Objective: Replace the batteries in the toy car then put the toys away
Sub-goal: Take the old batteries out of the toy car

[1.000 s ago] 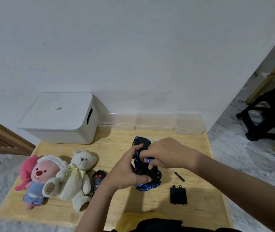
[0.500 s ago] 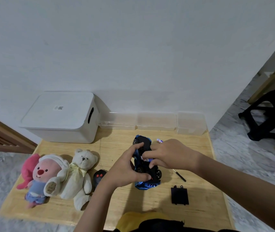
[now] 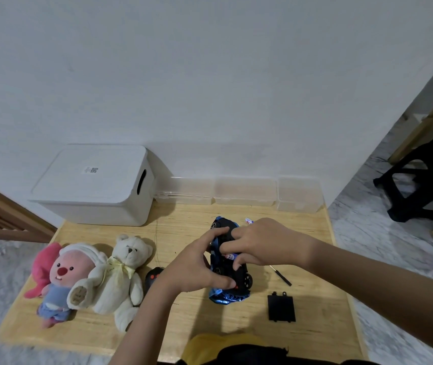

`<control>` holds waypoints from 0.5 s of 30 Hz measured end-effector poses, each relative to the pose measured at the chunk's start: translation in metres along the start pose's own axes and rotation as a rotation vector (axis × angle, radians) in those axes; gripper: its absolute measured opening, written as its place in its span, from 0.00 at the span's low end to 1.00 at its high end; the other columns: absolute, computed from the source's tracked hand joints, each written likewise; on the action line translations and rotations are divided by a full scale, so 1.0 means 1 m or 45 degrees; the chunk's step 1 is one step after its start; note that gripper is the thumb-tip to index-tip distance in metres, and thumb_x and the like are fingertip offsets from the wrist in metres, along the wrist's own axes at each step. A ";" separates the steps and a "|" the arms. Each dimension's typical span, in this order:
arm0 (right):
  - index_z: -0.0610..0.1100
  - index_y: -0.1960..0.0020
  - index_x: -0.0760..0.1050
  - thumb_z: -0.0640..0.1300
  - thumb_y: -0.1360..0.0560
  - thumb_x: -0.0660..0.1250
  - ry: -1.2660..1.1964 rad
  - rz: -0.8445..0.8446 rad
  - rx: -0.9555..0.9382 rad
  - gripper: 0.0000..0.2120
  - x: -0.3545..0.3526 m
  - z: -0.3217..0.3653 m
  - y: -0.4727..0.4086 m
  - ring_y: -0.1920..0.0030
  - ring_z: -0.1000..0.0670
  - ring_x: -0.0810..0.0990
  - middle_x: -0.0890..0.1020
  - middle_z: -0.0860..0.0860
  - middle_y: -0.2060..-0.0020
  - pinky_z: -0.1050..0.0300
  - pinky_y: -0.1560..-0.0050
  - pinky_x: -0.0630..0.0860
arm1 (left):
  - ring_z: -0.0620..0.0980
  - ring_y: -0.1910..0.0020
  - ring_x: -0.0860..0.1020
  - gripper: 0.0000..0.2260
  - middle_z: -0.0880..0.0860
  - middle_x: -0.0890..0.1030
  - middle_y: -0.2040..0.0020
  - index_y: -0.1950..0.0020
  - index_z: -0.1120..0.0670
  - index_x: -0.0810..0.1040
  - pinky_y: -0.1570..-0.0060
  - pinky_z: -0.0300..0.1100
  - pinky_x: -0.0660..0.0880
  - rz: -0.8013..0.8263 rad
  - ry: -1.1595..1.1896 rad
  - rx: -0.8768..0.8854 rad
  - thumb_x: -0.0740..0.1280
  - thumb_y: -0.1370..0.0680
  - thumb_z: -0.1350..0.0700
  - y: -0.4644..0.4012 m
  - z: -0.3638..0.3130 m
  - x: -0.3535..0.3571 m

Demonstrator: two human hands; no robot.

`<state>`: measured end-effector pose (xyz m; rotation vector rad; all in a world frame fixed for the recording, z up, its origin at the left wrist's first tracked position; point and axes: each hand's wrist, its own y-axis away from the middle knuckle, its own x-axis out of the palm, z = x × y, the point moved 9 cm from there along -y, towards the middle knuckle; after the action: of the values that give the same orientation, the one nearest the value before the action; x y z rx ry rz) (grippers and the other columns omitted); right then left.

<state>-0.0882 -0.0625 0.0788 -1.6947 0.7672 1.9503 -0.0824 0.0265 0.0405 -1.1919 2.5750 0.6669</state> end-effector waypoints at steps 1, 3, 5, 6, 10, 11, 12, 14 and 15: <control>0.50 0.42 0.71 0.60 0.22 0.58 0.000 0.002 -0.005 0.16 0.000 0.001 0.000 0.68 0.46 0.68 0.74 0.48 0.58 0.55 0.72 0.68 | 0.29 0.62 0.76 0.40 0.28 0.74 0.50 0.37 0.30 0.64 0.66 0.23 0.69 -0.006 0.000 0.005 0.79 0.42 0.50 0.000 0.000 0.000; 0.50 0.42 0.71 0.60 0.22 0.58 0.001 0.005 -0.016 0.17 0.002 0.002 -0.001 0.68 0.45 0.71 0.74 0.48 0.57 0.54 0.72 0.69 | 0.30 0.63 0.76 0.40 0.32 0.75 0.49 0.34 0.34 0.66 0.65 0.23 0.69 -0.026 0.003 0.011 0.79 0.43 0.50 0.001 0.001 0.001; 0.49 0.42 0.71 0.60 0.22 0.58 -0.005 -0.004 -0.022 0.17 0.003 0.002 0.000 0.67 0.44 0.72 0.75 0.48 0.56 0.54 0.72 0.69 | 0.30 0.63 0.76 0.42 0.36 0.75 0.46 0.32 0.37 0.67 0.65 0.24 0.69 -0.037 -0.003 0.010 0.79 0.43 0.48 0.001 0.002 0.002; 0.50 0.42 0.71 0.60 0.22 0.58 -0.010 -0.011 -0.019 0.17 0.003 0.002 0.001 0.67 0.44 0.72 0.75 0.48 0.56 0.54 0.72 0.69 | 0.30 0.63 0.76 0.42 0.37 0.75 0.45 0.32 0.37 0.66 0.65 0.24 0.69 -0.039 -0.006 0.010 0.79 0.44 0.48 0.002 0.002 0.003; 0.49 0.43 0.72 0.60 0.23 0.59 -0.058 -0.079 0.019 0.17 -0.001 0.000 0.005 0.67 0.47 0.70 0.75 0.49 0.55 0.52 0.71 0.73 | 0.31 0.57 0.76 0.42 0.39 0.75 0.45 0.32 0.37 0.66 0.61 0.25 0.71 -0.056 0.021 0.020 0.78 0.44 0.47 0.003 0.003 0.003; 0.48 0.44 0.73 0.60 0.23 0.60 -0.089 -0.118 0.025 0.18 -0.005 -0.001 0.007 0.68 0.47 0.70 0.75 0.49 0.56 0.52 0.72 0.73 | 0.32 0.55 0.76 0.41 0.40 0.76 0.44 0.33 0.37 0.66 0.60 0.26 0.71 -0.063 0.036 0.021 0.78 0.43 0.47 0.004 0.002 0.002; 0.47 0.45 0.75 0.60 0.24 0.62 -0.111 -0.165 0.026 0.18 -0.008 -0.001 0.009 0.68 0.46 0.71 0.76 0.49 0.57 0.53 0.73 0.72 | 0.32 0.53 0.76 0.41 0.41 0.76 0.44 0.33 0.37 0.66 0.59 0.27 0.72 -0.072 0.052 0.021 0.78 0.43 0.48 0.004 0.002 0.002; 0.46 0.49 0.77 0.58 0.26 0.65 -0.164 -0.283 0.048 0.16 -0.012 -0.003 0.013 0.69 0.48 0.73 0.78 0.50 0.59 0.55 0.74 0.70 | 0.32 0.52 0.76 0.40 0.43 0.76 0.43 0.33 0.36 0.66 0.58 0.27 0.73 -0.083 0.081 0.031 0.79 0.41 0.50 0.005 0.001 0.001; 0.47 0.50 0.77 0.58 0.26 0.66 -0.234 -0.341 0.093 0.15 -0.014 -0.006 0.016 0.69 0.50 0.71 0.79 0.52 0.60 0.55 0.73 0.70 | 0.33 0.54 0.77 0.40 0.45 0.76 0.43 0.33 0.37 0.66 0.59 0.28 0.73 -0.082 0.099 0.035 0.80 0.40 0.52 0.005 0.001 0.002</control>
<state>-0.0925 -0.0780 0.0937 -1.4672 0.5088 1.8363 -0.0879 0.0283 0.0406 -1.3103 2.5870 0.5805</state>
